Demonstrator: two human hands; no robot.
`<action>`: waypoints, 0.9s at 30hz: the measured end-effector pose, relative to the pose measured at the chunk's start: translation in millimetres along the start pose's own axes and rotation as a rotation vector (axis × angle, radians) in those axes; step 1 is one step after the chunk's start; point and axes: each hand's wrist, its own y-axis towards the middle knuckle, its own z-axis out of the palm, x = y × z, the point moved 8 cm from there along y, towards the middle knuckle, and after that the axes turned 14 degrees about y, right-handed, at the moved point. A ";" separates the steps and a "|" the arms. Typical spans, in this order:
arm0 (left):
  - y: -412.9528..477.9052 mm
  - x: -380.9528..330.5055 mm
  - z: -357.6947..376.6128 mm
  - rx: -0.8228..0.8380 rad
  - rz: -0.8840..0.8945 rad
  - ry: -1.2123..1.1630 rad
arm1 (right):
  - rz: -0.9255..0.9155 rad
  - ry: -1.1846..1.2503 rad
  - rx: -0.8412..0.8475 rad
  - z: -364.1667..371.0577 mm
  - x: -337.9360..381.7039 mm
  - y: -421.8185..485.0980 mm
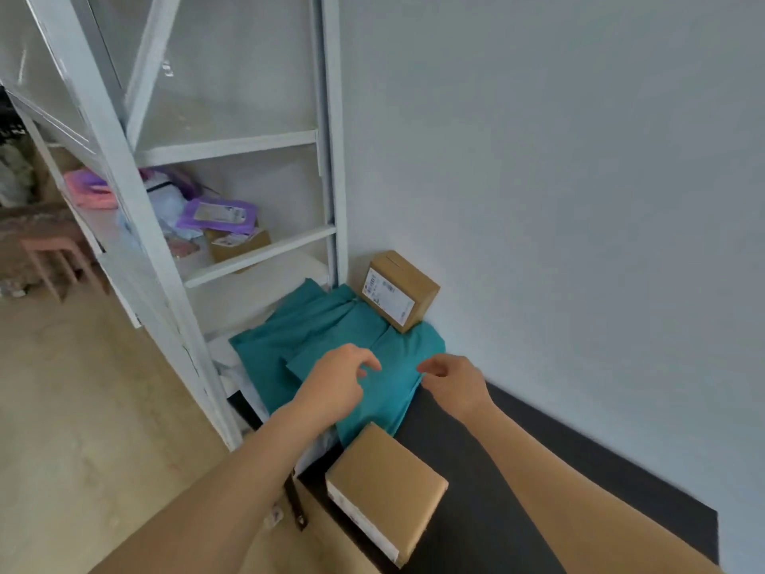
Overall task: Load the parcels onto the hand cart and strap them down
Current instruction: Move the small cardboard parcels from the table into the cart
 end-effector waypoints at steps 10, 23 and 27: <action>115.9 36.7 -1.9 0.036 0.064 0.009 | -0.026 -0.137 -0.122 -10.4 29.3 121.1; 249.8 96.2 45.7 0.228 -0.171 -0.548 | 0.133 -0.264 -0.194 7.2 25.2 241.2; 267.6 106.4 60.5 0.265 -0.220 -0.658 | 0.145 -0.257 -0.239 13.4 22.1 246.9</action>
